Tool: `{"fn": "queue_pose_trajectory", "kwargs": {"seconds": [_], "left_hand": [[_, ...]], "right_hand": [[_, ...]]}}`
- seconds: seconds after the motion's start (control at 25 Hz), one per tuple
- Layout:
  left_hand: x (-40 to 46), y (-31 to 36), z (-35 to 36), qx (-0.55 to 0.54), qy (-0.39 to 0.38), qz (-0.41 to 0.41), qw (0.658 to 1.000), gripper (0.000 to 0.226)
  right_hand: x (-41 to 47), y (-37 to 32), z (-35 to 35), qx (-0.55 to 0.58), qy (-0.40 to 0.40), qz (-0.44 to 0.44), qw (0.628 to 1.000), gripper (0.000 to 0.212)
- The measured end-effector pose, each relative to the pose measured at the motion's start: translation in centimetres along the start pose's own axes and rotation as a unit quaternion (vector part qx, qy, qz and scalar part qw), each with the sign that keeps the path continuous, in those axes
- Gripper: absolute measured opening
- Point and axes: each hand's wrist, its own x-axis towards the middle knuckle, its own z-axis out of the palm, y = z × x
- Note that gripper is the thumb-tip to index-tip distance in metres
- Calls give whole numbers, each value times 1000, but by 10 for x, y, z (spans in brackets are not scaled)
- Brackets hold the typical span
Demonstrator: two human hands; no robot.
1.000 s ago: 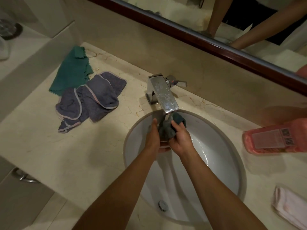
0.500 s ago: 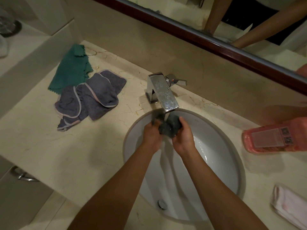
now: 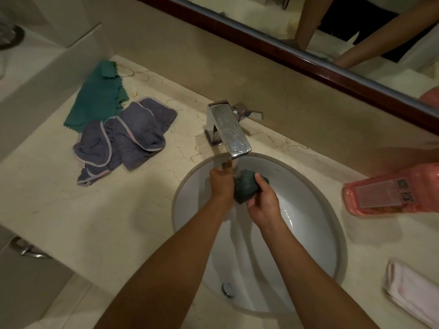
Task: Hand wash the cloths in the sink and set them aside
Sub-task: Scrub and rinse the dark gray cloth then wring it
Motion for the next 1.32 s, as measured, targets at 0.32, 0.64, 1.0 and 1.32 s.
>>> {"fn": "queue_pose_trajectory", "kwargs": {"seconds": [0.32, 0.64, 1.0, 1.32], "left_hand": [[2, -6, -5, -55, -76, -111, 989, 40], [2, -15, 3, -82, -54, -46, 994, 29], [-2, -14, 0, -36, -54, -37, 997, 36], [-6, -12, -13, -3, -67, -15, 998, 31]], "right_hand": [[-5, 1, 7, -14, 22, -16, 1000, 11], [-5, -4, -3, 44, 6, -17, 999, 10], [-2, 0, 1, 23, 23, 2, 999, 7], [0, -3, 11, -38, -3, 14, 999, 23]]}}
